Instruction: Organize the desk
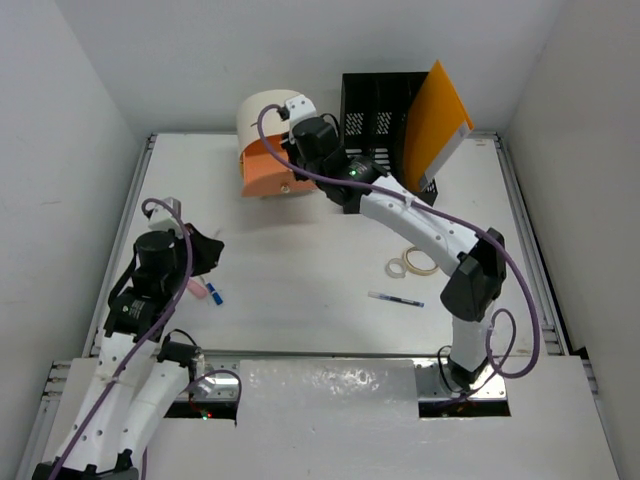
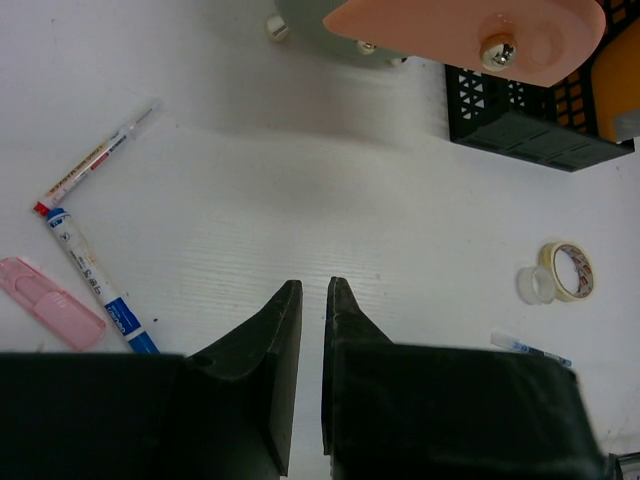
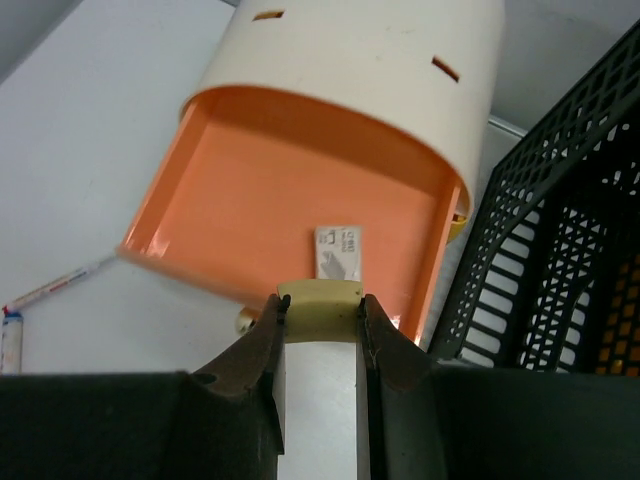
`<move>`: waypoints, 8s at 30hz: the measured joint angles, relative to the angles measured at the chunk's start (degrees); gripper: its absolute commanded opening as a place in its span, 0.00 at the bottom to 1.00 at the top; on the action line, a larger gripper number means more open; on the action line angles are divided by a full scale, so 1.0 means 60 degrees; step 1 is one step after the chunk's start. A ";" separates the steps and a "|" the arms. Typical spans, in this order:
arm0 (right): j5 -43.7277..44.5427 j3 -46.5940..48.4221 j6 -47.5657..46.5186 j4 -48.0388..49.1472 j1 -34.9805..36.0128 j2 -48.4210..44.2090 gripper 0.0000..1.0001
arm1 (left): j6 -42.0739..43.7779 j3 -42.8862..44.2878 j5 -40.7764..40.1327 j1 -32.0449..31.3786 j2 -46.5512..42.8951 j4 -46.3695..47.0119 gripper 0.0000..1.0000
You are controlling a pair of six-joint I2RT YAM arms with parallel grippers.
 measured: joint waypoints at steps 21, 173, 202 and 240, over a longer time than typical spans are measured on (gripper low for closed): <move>-0.2116 0.0178 0.0546 0.1730 -0.1348 0.1217 0.69 | -0.0073 0.0051 -0.1071 0.0000 0.0062 -0.0011 0.08; -0.2820 -0.2106 0.7162 0.8761 -0.1978 0.4040 0.00 | 0.0849 0.1679 -0.2102 0.0000 0.1891 0.1621 0.00; -0.3617 -0.6768 0.7624 0.8743 -0.1446 0.0510 0.00 | 0.0816 0.1366 -0.2280 0.0000 0.1759 0.2055 0.00; 0.2397 -1.0255 0.5850 -0.0896 -0.3424 -0.5089 0.47 | 0.0816 0.0889 -0.1869 0.0000 0.1228 0.2197 0.00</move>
